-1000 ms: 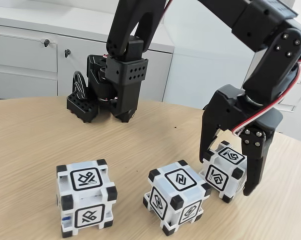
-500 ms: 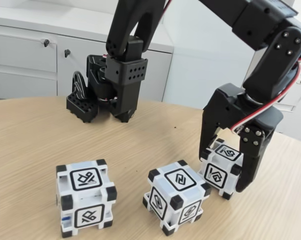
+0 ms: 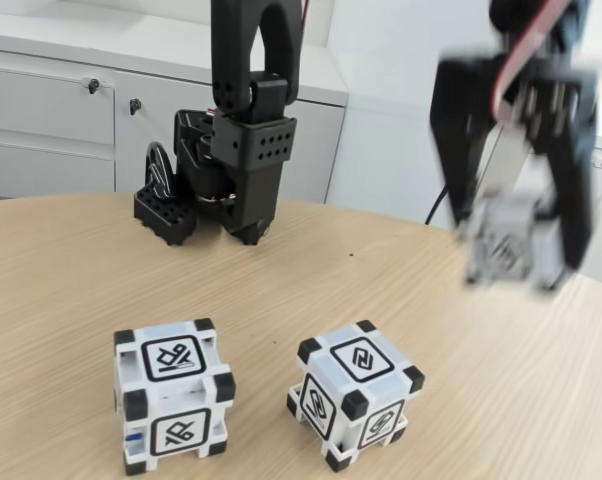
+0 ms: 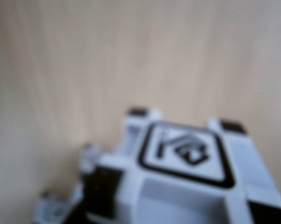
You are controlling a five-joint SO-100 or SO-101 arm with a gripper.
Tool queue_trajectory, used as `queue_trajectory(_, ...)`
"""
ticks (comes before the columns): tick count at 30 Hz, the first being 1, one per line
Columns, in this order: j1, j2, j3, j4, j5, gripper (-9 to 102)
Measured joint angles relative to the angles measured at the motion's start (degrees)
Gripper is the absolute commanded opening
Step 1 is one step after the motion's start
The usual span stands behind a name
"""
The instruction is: Stack cubes from left to right.
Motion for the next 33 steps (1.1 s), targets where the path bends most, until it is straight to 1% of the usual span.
queue_trajectory(4,3.16,10.72,1.05,3.87,-1.05,20)
queue_trajectory(9,10.72,15.38,1.05,6.68,-5.27,20)
queue_trajectory(15,24.79,15.38,1.05,6.77,-12.04,21)
queue_trajectory(21,36.21,14.59,1.05,6.77,-17.93,20)
queue_trajectory(33,49.13,1.76,1.14,6.68,-22.15,20)
